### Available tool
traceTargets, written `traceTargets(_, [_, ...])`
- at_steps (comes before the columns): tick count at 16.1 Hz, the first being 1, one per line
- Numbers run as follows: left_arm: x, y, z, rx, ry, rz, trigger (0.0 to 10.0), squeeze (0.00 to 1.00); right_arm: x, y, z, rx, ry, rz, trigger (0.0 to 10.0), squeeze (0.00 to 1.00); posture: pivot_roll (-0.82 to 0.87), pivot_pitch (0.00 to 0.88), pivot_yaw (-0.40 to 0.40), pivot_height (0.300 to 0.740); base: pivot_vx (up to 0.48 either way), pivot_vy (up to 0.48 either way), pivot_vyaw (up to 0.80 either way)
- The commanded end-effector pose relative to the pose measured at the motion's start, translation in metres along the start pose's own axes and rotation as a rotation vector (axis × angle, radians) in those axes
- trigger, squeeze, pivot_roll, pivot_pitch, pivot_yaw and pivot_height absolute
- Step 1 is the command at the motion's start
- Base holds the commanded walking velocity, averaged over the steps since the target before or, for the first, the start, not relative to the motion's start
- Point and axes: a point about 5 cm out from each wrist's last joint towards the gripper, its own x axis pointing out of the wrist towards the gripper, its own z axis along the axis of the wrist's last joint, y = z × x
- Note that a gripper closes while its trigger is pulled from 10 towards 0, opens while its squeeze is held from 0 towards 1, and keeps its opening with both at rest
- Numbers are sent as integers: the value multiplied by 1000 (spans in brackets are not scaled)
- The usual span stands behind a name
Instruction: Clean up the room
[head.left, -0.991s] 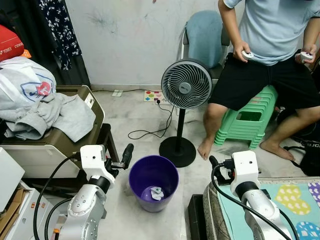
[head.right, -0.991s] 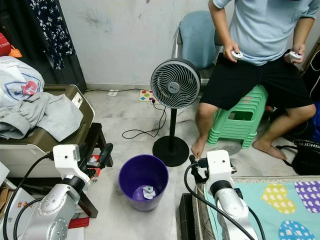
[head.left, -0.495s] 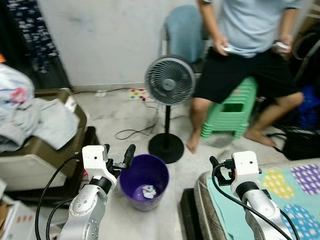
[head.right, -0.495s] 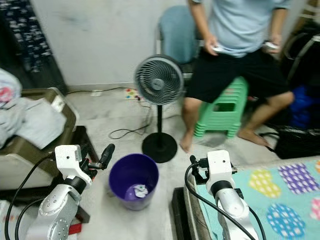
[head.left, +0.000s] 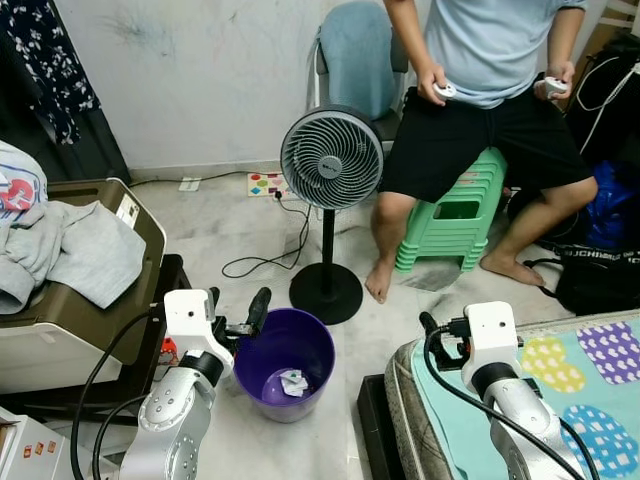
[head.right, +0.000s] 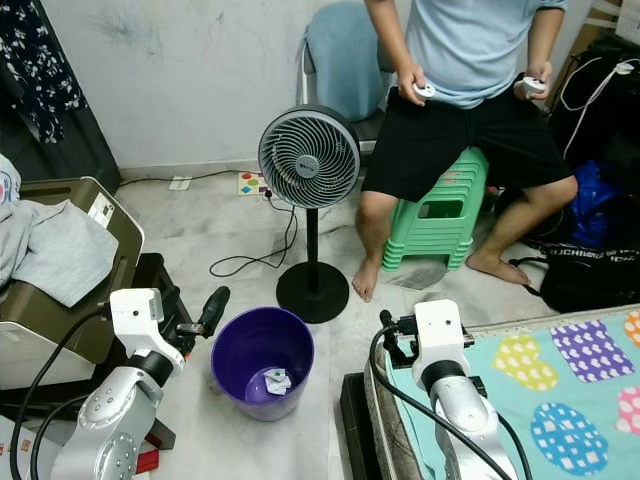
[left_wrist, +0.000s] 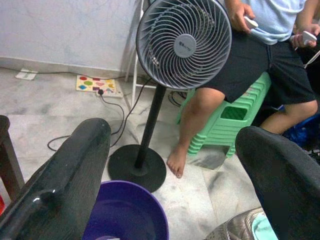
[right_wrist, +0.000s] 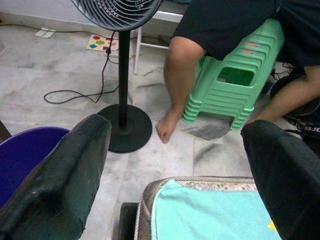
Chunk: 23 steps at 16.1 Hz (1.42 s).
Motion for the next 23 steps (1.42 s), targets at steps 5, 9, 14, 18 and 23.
traceTargets(5, [1,-1,0,8,7,-6,10000,0,1,-1,1,7,-7,-2,10000,0,-101,0,17,740,0,0,-640])
traceTargets(9, [1,1,0,-5,9,2,10000,0,1,0,1,5,-5,2,10000,0,-101,0,17,740,0,0,0])
traceTargets(14, [1,0,-1,-3,11,-6,10000,0,0,0,1,4,-2,4,10000,0,-100,0,15,740,0,0,0])
traceTargets(18, [1,0,-1,-10,9,-2,10000,0,0,0,0,4,3,4,10000,0,-100,0,15,740,0,0,-388])
traceTargets(23, [1,0,-1,2,9,-4,10000,0,1,0,0,5,2,8,10000,0,-97,0,13,740,0,0,-473])
